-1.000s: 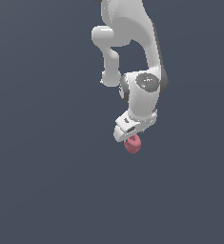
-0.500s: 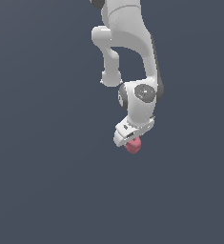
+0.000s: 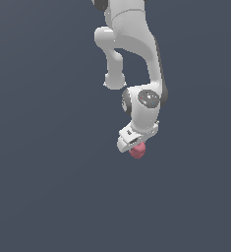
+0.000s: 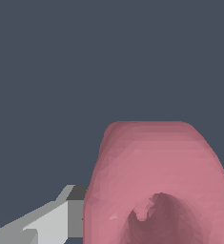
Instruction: Pick up the object and move it to a goal position.
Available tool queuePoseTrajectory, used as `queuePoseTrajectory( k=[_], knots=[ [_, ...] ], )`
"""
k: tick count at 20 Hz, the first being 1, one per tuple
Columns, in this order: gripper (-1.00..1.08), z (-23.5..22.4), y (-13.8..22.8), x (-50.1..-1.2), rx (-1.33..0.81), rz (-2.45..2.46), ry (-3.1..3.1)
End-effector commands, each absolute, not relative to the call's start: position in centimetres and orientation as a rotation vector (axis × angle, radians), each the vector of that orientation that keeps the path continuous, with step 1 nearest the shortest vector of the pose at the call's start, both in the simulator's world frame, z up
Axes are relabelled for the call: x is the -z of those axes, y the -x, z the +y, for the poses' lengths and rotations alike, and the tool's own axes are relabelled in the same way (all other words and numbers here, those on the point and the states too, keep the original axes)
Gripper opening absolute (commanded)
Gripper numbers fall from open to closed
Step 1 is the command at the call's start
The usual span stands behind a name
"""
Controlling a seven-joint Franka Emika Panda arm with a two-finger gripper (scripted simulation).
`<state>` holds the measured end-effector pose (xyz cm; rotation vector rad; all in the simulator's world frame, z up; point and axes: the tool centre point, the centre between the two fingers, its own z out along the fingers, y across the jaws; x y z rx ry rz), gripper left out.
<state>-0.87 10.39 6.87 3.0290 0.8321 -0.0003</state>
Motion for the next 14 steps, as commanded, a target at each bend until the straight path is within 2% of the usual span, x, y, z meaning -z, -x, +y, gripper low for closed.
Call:
queuePoseTrajectory(
  k=[1, 14],
  knots=[
    [-1.0, 10.5, 0.9, -6.8, 0.0, 0.833, -3.029],
    [-1.0, 9.7, -0.5, -8.6, -0.001, 0.833, -3.029]
  ],
)
